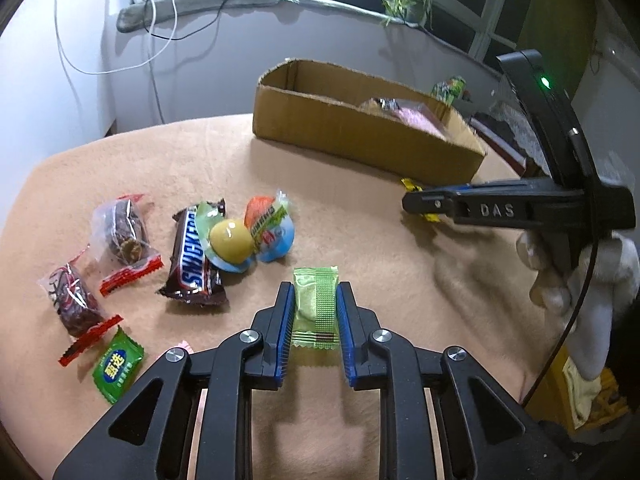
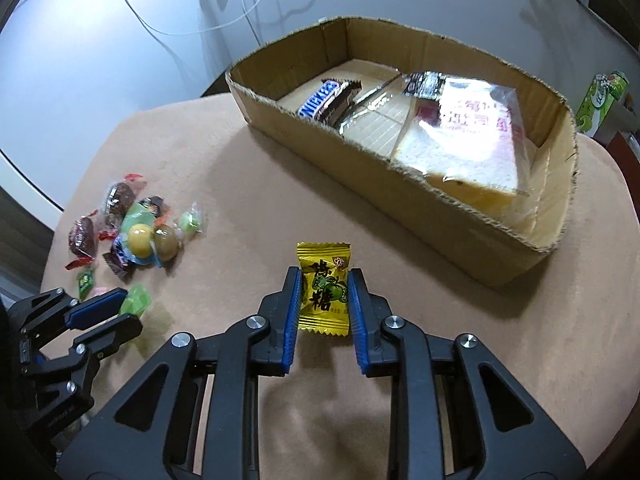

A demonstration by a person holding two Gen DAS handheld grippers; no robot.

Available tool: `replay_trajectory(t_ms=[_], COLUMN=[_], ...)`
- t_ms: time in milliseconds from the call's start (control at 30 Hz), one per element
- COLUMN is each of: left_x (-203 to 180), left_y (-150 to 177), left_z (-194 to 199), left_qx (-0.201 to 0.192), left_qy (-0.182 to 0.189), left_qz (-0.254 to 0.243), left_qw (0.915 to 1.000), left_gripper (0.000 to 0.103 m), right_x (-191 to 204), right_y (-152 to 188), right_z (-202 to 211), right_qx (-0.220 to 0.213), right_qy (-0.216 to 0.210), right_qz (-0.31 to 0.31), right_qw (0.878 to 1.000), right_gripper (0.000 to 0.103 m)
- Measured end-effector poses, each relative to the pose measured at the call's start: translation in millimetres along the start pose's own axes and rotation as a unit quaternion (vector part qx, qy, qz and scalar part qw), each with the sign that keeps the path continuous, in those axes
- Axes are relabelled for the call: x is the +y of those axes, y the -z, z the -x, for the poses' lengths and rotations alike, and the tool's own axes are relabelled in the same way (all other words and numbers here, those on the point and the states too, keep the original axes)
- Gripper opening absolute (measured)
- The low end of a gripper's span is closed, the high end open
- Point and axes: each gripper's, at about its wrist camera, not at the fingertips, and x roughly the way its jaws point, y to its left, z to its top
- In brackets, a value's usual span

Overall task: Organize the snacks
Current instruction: 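Carry the green candy with the left gripper while the right carries the yellow candy to the box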

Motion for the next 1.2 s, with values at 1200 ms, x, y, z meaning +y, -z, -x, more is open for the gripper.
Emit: replay_trajectory(t_ms=[1200], left_x=[-41.0], left_y=[-140.0], left_z=[-27.0], left_qx=[-0.088], left_qy=[0.025], left_qz=[-0.006], left_qw=[0.9958], left_gripper=[0.019], right_x=[-94.0], right_y=[-85.6], right_z=[68.0], right_qx=[-0.091], right_qy=[0.025], right_qz=[-0.036], right_qw=[0.995], right_gripper=[0.024])
